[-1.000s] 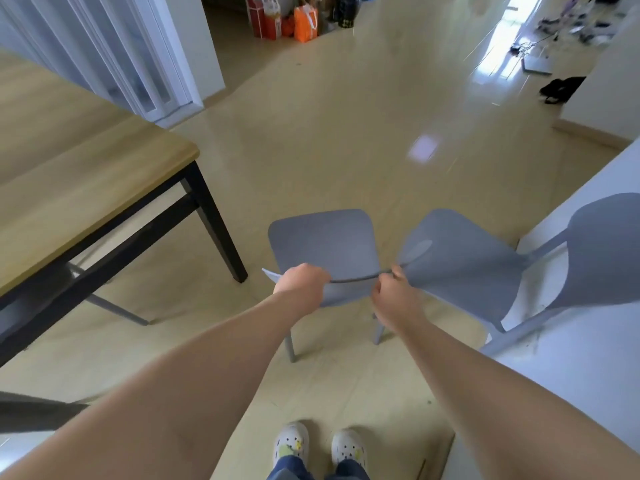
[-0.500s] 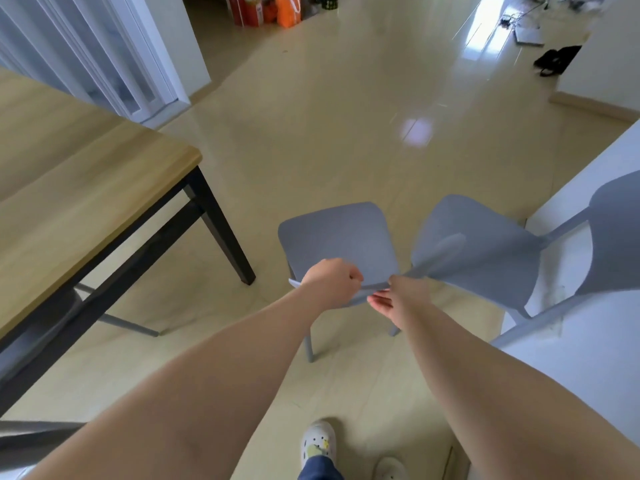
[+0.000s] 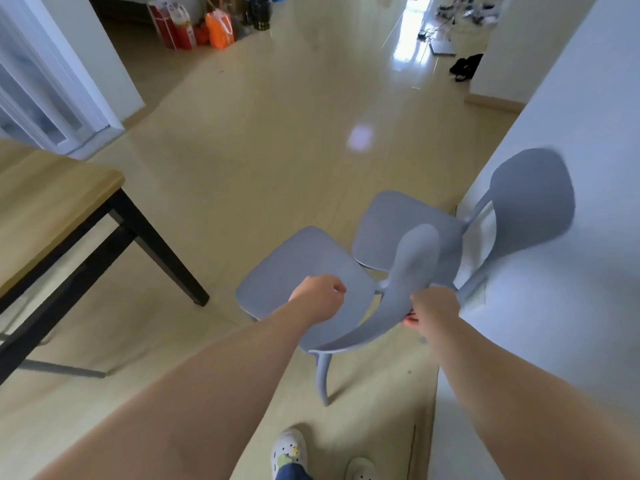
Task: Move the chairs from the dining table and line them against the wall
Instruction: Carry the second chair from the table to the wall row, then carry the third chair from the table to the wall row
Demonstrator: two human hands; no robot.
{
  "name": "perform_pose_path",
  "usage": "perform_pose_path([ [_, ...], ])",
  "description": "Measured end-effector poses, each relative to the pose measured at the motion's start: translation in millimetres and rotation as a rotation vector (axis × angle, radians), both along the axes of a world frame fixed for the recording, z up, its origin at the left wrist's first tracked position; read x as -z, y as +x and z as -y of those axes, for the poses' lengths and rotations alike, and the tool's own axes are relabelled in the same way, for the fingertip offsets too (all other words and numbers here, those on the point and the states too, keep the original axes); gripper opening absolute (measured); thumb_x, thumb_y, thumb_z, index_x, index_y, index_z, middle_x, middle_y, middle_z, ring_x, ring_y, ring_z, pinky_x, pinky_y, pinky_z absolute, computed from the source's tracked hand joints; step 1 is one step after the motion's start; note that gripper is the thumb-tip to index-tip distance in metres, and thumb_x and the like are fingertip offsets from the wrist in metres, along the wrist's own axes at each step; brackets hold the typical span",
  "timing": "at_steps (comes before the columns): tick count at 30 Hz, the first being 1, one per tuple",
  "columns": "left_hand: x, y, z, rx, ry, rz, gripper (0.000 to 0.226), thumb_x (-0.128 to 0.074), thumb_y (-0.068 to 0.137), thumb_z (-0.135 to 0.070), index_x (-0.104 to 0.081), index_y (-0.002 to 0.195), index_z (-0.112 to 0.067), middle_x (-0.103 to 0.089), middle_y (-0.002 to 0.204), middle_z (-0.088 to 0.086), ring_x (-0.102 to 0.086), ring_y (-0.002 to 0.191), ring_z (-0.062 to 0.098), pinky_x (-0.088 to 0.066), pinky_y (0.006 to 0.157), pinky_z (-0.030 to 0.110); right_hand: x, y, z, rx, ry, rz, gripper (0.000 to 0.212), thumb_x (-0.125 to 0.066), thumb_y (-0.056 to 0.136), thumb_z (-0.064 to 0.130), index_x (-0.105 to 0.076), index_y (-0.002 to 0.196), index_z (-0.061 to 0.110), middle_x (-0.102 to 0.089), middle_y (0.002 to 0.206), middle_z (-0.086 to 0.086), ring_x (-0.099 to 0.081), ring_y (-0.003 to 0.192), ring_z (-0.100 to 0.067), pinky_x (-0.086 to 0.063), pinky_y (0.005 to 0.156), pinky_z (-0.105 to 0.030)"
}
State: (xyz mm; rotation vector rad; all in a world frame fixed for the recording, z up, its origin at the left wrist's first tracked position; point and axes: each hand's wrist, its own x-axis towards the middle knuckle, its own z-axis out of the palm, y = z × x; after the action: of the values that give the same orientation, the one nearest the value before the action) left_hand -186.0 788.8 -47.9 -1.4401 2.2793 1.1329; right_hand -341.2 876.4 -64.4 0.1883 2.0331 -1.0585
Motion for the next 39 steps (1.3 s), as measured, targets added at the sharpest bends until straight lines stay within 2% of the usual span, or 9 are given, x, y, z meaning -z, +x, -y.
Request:
perform_pose_path([
  [3,-2.1,-27.7,-21.6,0.045,0.004,-0.016,0.033,-0.041,0.097,-0.022,-0.061,0.124,-0.018,-0.06,0.133,0.003,-0.057,0.12,0.023,-0.046,0.094,0.029,-4.5,-22.7,-31.3,-0.088,0.115,-0.169,0.008,-0.047,0.087,-0.002,-0.047,0.08,0.003,-0.049,0.058,-0.011,-0.052,0.056,-0.024,-0.048,0.045,-0.028],
  [9,-2.6,-84.7,-72.9,0.12,0.019,-0.028,0.033,-0.041,0.096,-0.021,-0.062,0.122,-0.018,-0.06,0.132,0.003,-0.059,0.118,0.023,-0.049,0.091,0.029,-1.2,-76.4,-104.9,-0.106,0.302,-0.358,0.023,-0.047,0.088,0.013,-0.046,0.066,0.009,-0.06,0.074,-0.012,-0.067,0.073,-0.035,-0.056,0.073,-0.037],
  [11,-2.6,-98.4,-88.1,0.145,0.024,-0.024,0.033,-0.041,0.097,-0.021,-0.062,0.122,-0.018,-0.06,0.132,0.004,-0.059,0.118,0.024,-0.048,0.091,0.029,-2.5,-88.3,-125.2,-0.105,0.352,-0.39,0.017,-0.046,0.088,0.018,-0.058,0.081,0.007,-0.067,0.092,-0.017,-0.068,0.086,-0.037,-0.054,0.076,-0.038],
  [14,-3.0,-118.4,-108.8,0.172,0.033,-0.026,0.034,-0.04,0.096,-0.02,-0.062,0.122,-0.017,-0.06,0.132,0.004,-0.059,0.116,0.024,-0.048,0.092,0.03,-7.4,-105.1,-152.2,-0.099,0.417,-0.418,0.035,-0.046,0.092,0.02,-0.061,0.115,-0.001,-0.065,0.116,-0.022,-0.064,0.106,-0.04,-0.052,0.087,-0.042],
  [18,-7.1,-137.8,-129.0,0.22,0.021,-0.039,0.034,-0.039,0.095,-0.018,-0.063,0.12,-0.015,-0.061,0.129,0.006,-0.057,0.097,0.022,-0.05,0.087,0.031,-12.1,-121.9,-171.8,-0.038,0.399,-0.453,0.038,-0.048,0.095,0.015,-0.057,0.123,-0.009,-0.06,0.126,-0.027,-0.058,0.118,-0.04,-0.047,0.096,-0.041],
  [21,-13.2,-142.6,-131.0,0.234,-0.001,-0.083,0.034,-0.04,0.096,-0.019,-0.063,0.12,-0.017,-0.062,0.127,0.006,-0.061,0.109,0.026,-0.05,0.087,0.03,-18.1,-126.2,-170.7,0.024,0.357,-0.415,0.038,-0.047,0.095,0.008,-0.052,0.127,-0.01,-0.055,0.133,-0.025,-0.053,0.124,-0.038,-0.044,0.099,-0.04],
  [25,-16.0,-130.6,-123.1,0.211,-0.006,-0.084,0.034,-0.041,0.096,-0.02,-0.062,0.123,-0.017,-0.06,0.131,0.006,-0.06,0.115,0.026,-0.05,0.092,0.033,-25.2,-127.5,-168.8,-0.015,0.351,-0.349,0.04,-0.043,0.094,0.005,-0.049,0.131,-0.005,-0.051,0.137,-0.023,-0.049,0.127,-0.036,-0.042,0.1,-0.042],
  [32,-27.1,-102.8,-97.3,0.141,-0.064,-0.052,0.034,-0.04,0.097,-0.02,-0.062,0.122,-0.018,-0.062,0.127,0.007,-0.061,0.113,0.027,-0.05,0.09,0.032,-39.0,-97.4,-117.0,-0.38,0.442,-0.6,0.043,-0.045,0.093,0.009,-0.044,0.136,0.005,-0.046,0.14,-0.018,-0.044,0.13,-0.037,-0.042,0.102,-0.041],
  [39,-39.3,-46.4,-81.1,0.003,-0.101,-0.044,0.033,-0.041,0.095,-0.019,-0.064,0.12,-0.019,-0.063,0.127,0.007,-0.062,0.107,0.026,-0.051,0.09,0.032,-28.8,-36.8,-54.5,-0.628,0.288,-0.583,0.031,-0.048,0.087,0.013,-0.06,0.113,0.002,-0.061,0.12,-0.019,-0.057,0.113,-0.037,-0.047,0.091,-0.039],
])
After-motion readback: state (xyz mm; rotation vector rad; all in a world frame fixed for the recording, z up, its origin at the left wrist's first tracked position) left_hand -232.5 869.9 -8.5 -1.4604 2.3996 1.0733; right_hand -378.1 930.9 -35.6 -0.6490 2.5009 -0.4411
